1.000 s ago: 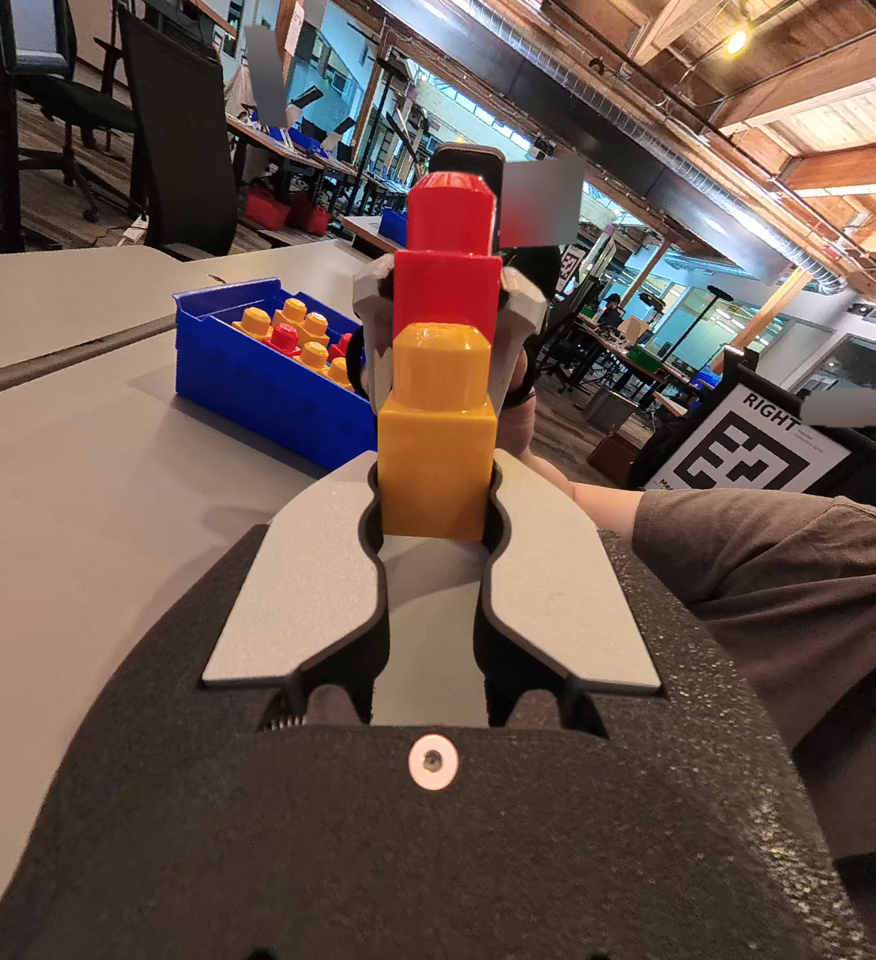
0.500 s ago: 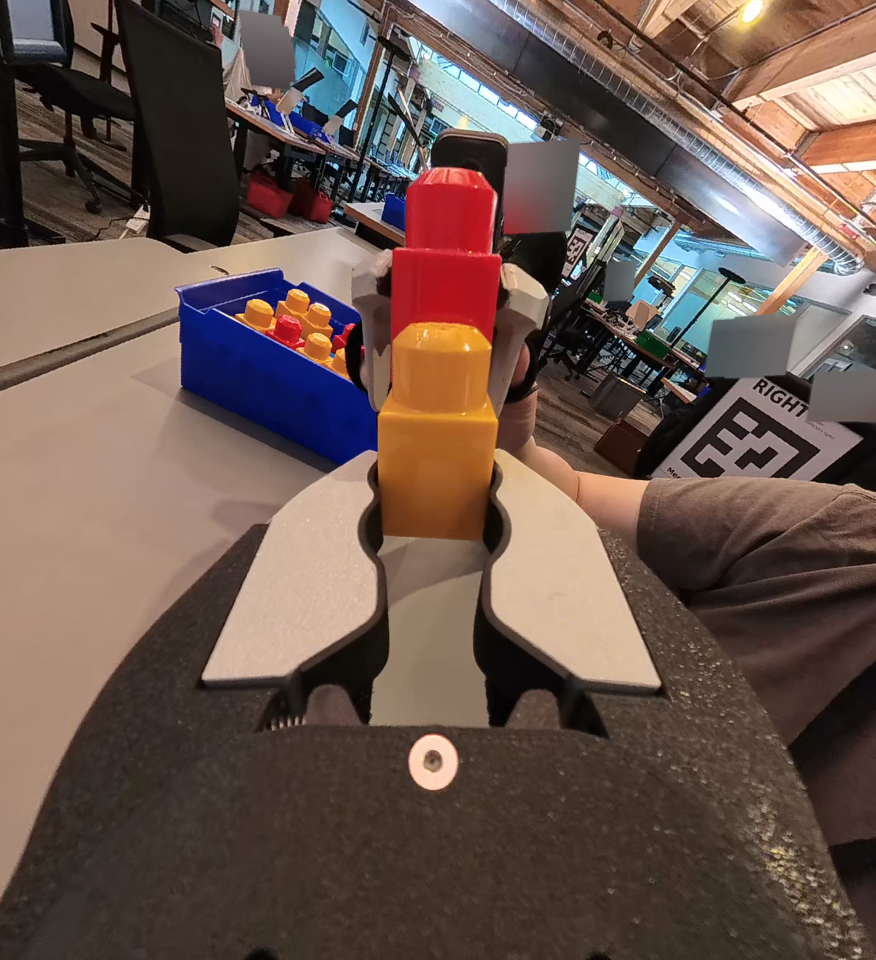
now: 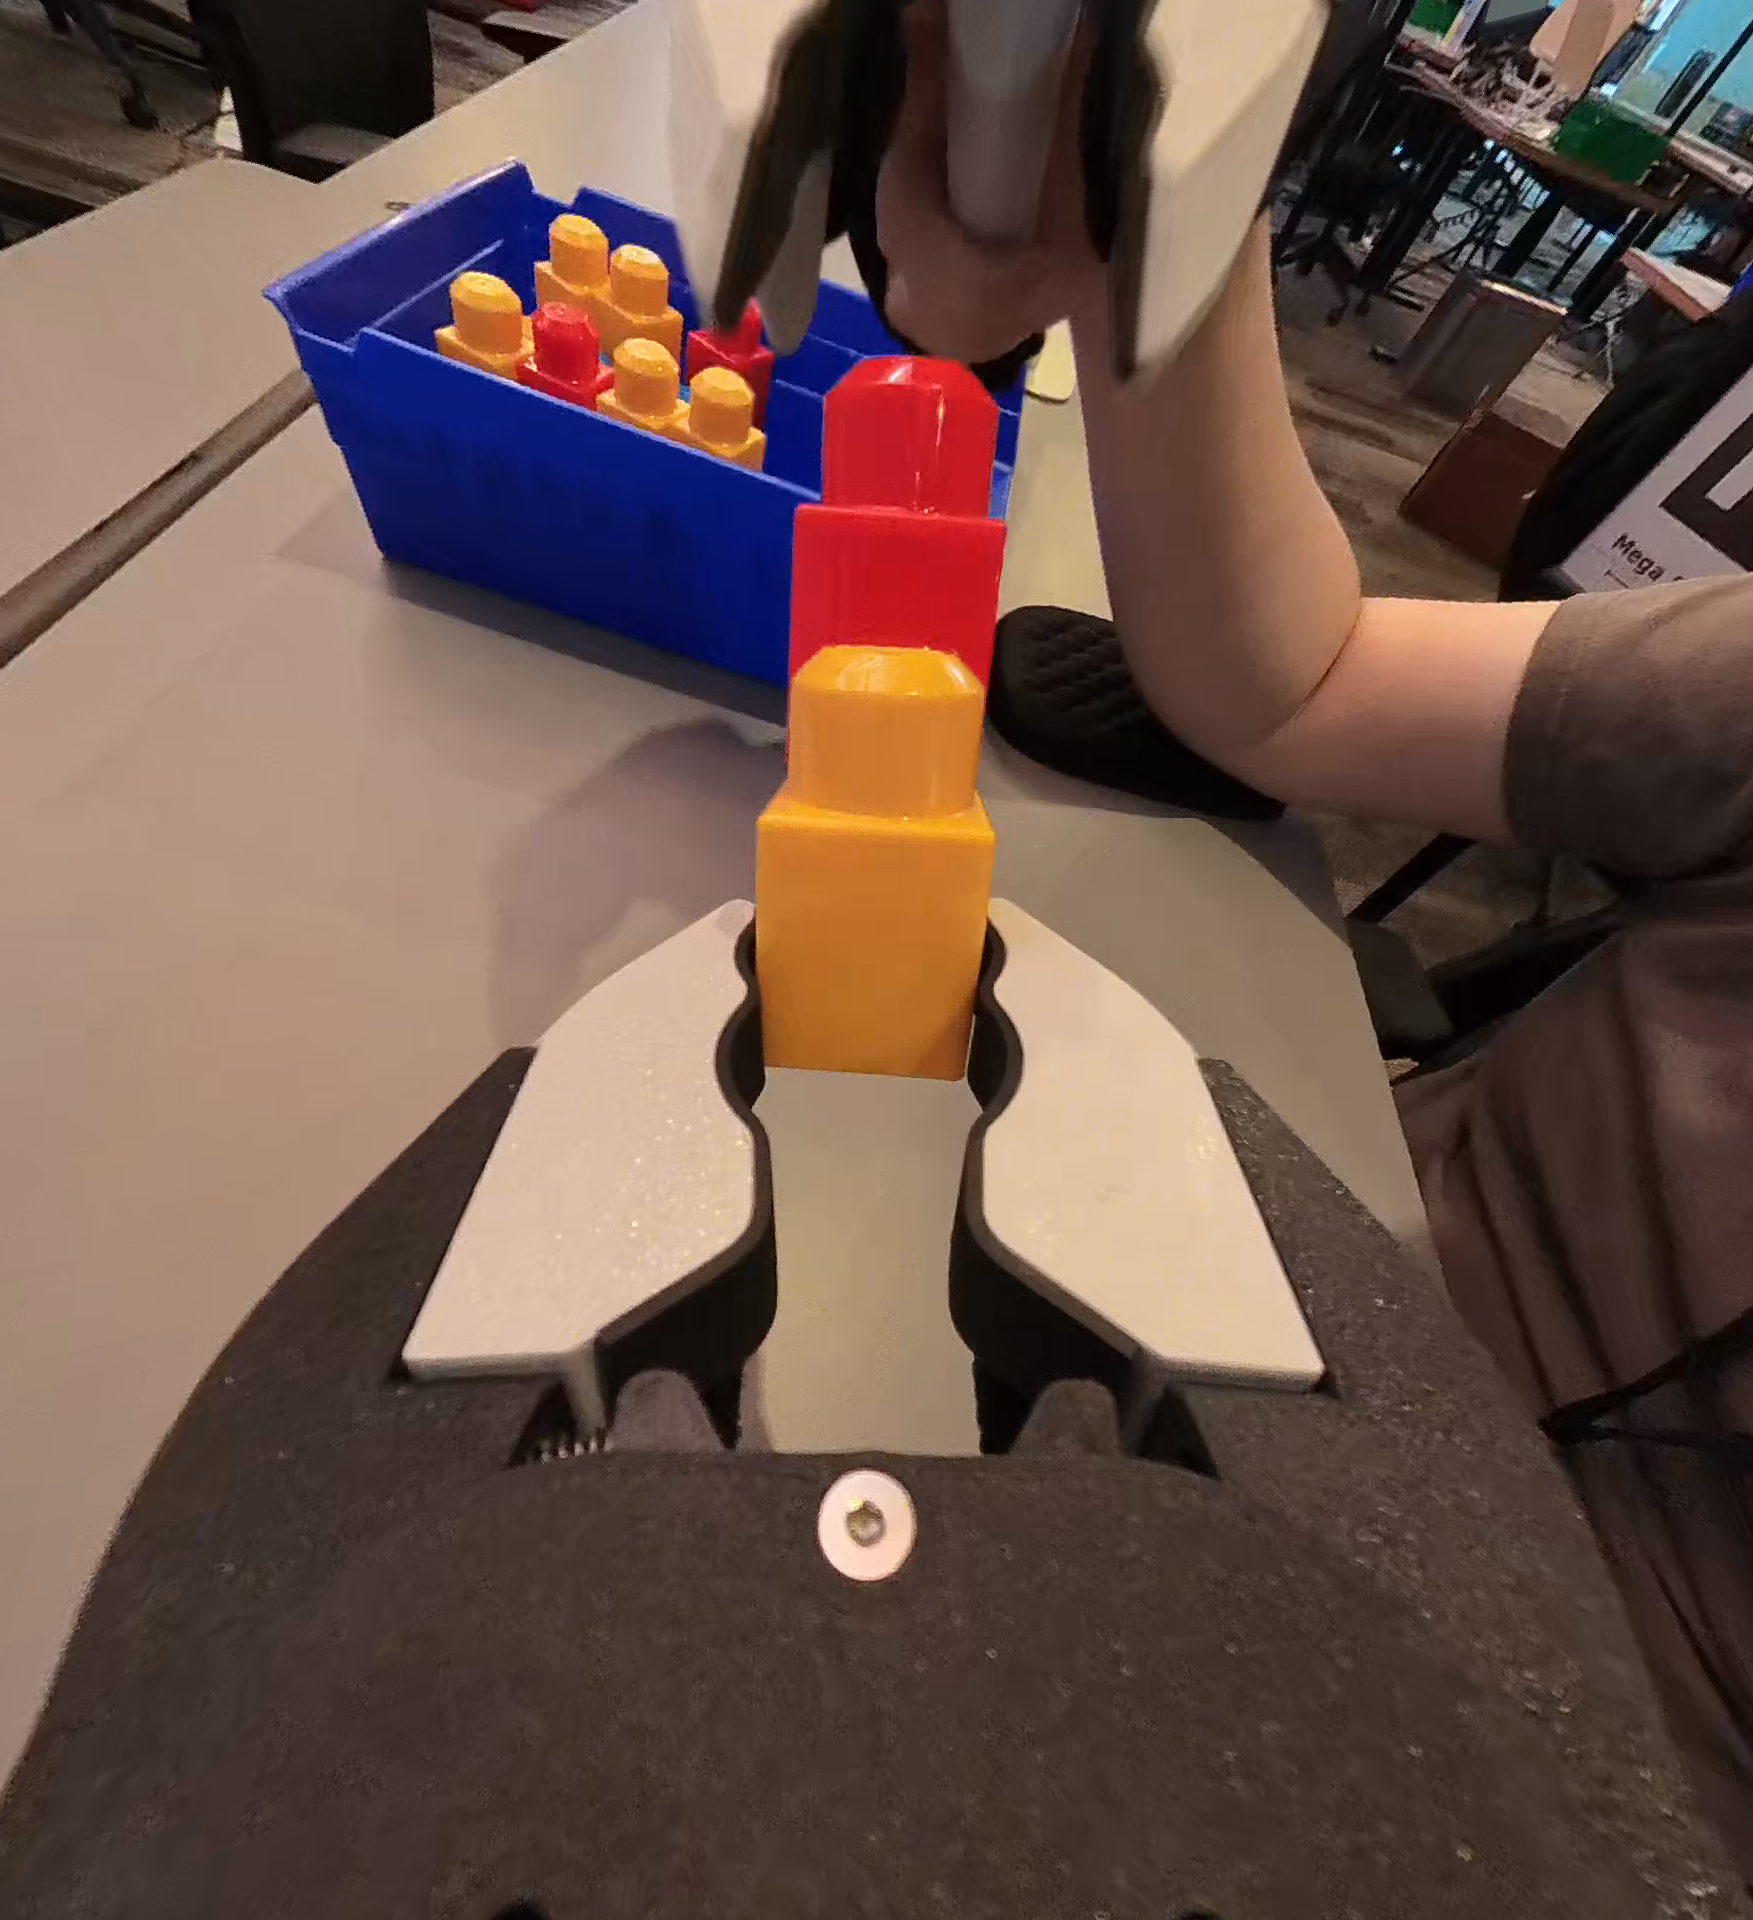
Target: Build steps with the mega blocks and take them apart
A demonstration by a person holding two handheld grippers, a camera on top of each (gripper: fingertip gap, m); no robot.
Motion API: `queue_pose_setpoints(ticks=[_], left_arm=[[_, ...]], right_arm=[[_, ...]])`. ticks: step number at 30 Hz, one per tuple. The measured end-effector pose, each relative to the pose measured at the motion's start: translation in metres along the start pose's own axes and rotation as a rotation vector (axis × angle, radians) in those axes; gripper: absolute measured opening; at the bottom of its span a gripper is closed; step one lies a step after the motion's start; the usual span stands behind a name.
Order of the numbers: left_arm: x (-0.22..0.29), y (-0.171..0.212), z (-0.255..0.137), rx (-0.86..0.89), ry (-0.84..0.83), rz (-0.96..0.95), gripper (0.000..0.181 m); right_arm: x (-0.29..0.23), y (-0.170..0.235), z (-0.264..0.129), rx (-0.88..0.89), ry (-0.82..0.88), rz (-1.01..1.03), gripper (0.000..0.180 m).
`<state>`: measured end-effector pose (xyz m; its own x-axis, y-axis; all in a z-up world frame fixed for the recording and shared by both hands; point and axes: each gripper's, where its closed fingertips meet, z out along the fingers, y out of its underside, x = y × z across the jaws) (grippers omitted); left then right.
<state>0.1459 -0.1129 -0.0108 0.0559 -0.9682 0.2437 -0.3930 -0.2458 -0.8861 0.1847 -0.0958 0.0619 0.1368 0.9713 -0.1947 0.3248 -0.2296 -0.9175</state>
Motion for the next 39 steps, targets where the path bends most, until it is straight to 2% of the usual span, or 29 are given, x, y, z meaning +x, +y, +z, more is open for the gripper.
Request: queue_pose_setpoints(ticks=[3, 6, 8, 12, 16, 20, 24, 27, 32, 39], left_arm=[[0.001, 0.001, 0.002, -0.005, 0.002, 0.000, 0.037], [0.002, 0.001, 0.002, 0.001, 0.010, -0.003, 0.037], [0.006, 0.000, 0.001, 0.014, 0.034, -0.009, 0.037], [0.010, -0.007, 0.000, 0.036, 0.050, -0.019, 0.067], [0.012, -0.011, -0.009, 0.048, 0.044, 0.004, 0.066], [0.011, -0.012, -0.016, 0.044, 0.038, 0.007, 0.063], [0.011, -0.008, -0.015, 0.021, 0.045, 0.006, 0.060], [0.013, -0.005, -0.012, 0.007, 0.053, 0.005, 0.060], [0.015, 0.000, -0.009, -0.028, 0.061, 0.020, 0.059], [0.015, -0.012, -0.021, 0.034, 0.052, 0.033, 0.053]], right_arm=[[0.000, 0.027, 0.011, -0.171, 0.005, -0.047, 0.056], [-0.002, 0.036, 0.018, -0.225, -0.014, -0.046, 0.034], [-0.003, 0.037, 0.018, -0.236, -0.025, -0.039, 0.034], [-0.004, 0.033, 0.003, -0.251, 0.027, -0.072, 0.034], [-0.007, 0.025, -0.058, -0.234, 0.156, -0.153, 0.034], [0.004, 0.049, -0.159, -0.272, 0.467, -0.223, 0.034], [0.020, 0.093, -0.233, -0.285, 0.669, -0.061, 0.034], [0.036, 0.136, -0.264, -0.419, 0.783, 0.076, 0.035], [0.062, 0.191, -0.269, -0.608, 0.759, 0.185, 0.035], [0.093, 0.230, -0.255, -0.755, 0.687, 0.135, 0.035]])
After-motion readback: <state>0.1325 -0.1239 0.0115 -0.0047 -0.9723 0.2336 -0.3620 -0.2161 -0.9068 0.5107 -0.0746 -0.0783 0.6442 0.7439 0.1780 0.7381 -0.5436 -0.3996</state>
